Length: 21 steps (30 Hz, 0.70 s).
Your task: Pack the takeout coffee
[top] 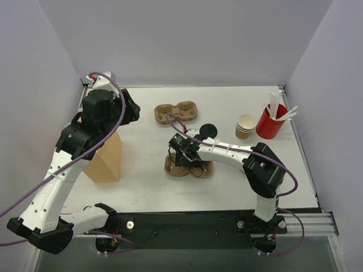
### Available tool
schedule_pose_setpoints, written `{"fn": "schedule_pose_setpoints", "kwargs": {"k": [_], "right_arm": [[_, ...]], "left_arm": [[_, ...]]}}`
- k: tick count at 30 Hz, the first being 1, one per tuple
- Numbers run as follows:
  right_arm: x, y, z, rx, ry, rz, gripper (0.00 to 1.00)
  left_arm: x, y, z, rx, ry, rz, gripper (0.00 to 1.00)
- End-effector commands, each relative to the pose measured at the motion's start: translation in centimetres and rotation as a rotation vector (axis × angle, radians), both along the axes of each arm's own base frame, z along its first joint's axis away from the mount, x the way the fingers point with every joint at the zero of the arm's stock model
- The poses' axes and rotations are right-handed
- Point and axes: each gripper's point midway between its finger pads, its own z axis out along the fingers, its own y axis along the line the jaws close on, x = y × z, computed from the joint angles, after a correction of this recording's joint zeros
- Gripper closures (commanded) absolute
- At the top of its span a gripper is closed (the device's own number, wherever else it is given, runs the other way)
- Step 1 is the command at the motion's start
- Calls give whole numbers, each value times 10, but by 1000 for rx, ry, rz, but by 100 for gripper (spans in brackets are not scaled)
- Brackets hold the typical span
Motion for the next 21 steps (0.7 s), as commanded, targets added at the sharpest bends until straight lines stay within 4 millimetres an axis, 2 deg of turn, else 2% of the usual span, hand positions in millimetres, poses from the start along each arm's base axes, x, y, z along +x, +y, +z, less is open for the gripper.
{"fn": "schedule_pose_setpoints", "kwargs": {"k": [1, 4, 6, 9, 13, 19, 21], "right_arm": [[-1, 4, 3, -18, 2, 34, 44], [-4, 6, -2, -20, 29, 57, 46], [-5, 6, -3, -21, 35, 73, 48], [-7, 4, -3, -26, 36, 91, 51], [-7, 3, 2, -24, 28, 114, 62], [-3, 2, 23, 10, -14, 136, 62], [-1, 2, 30, 28, -26, 142, 62]], "left_arm": [[-5, 36, 27, 49, -53, 110, 37], [-10, 66, 31, 84, -41, 216, 38], [-17, 96, 31, 137, -26, 327, 38], [-29, 128, 26, 203, -2, 446, 39], [-41, 166, 16, 270, 47, 571, 38], [-44, 193, -13, 360, 154, 624, 39], [-40, 207, -27, 406, 212, 654, 39]]}}
